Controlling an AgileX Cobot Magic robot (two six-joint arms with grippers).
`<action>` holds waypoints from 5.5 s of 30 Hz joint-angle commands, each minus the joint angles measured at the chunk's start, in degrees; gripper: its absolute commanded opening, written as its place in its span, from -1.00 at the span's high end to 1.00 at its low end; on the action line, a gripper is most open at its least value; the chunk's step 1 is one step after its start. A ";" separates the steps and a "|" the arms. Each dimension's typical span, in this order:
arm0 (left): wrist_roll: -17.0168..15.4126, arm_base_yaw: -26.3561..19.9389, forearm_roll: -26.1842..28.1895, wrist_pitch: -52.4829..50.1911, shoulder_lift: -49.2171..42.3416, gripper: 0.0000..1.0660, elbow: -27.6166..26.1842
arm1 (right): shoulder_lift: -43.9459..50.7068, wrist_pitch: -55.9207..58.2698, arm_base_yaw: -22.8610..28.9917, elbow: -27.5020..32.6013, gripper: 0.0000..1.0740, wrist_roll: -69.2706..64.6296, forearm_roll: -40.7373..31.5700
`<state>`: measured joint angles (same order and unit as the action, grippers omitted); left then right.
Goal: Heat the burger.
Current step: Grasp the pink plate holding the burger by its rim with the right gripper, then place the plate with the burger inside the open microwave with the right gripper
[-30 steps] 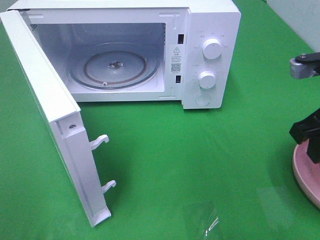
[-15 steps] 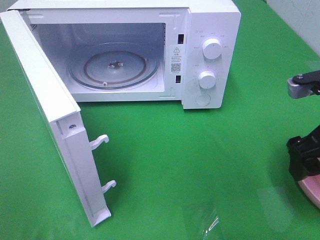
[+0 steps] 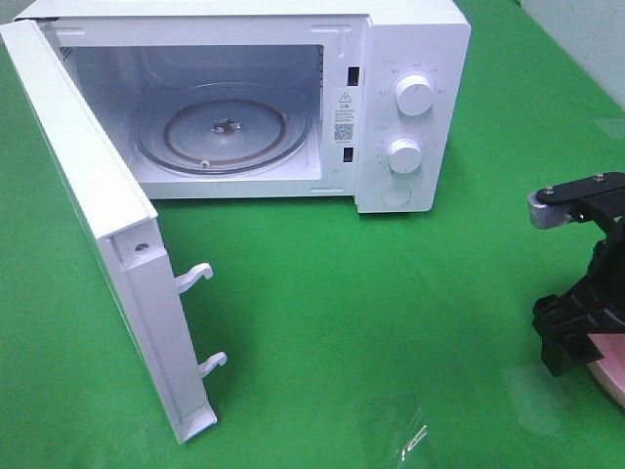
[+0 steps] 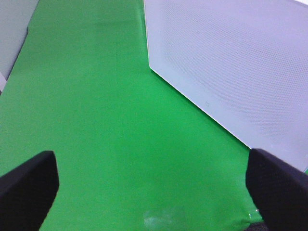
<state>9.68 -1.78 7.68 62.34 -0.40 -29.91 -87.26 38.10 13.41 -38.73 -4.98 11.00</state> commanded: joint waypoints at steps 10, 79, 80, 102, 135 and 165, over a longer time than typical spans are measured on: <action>0.00 0.23 0.29 -0.92 -0.92 -0.83 0.17 | -7.05 -4.53 -0.11 0.23 -0.62 -0.92 0.63; 0.00 0.23 0.29 -0.92 -0.92 -0.83 0.17 | -4.24 1.49 0.06 0.23 1.00 -16.50 14.73; 0.00 0.23 0.29 -0.92 -0.92 -0.83 0.17 | -3.32 2.18 0.06 0.23 1.00 -16.96 15.30; 0.00 0.23 0.29 -0.92 -0.92 -0.83 0.17 | 4.81 12.49 10.66 0.23 1.00 -19.08 18.91; 0.00 0.23 0.29 -0.92 -0.92 -0.83 0.17 | 11.23 15.64 37.76 9.17 1.00 -19.08 19.88; 0.00 0.23 0.29 -0.92 -0.92 -0.83 0.17 | 11.52 6.13 46.93 9.57 1.00 -10.54 28.99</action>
<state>9.68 -1.78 7.68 62.34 -0.40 -29.91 -76.03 44.81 60.10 -29.22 -17.82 36.27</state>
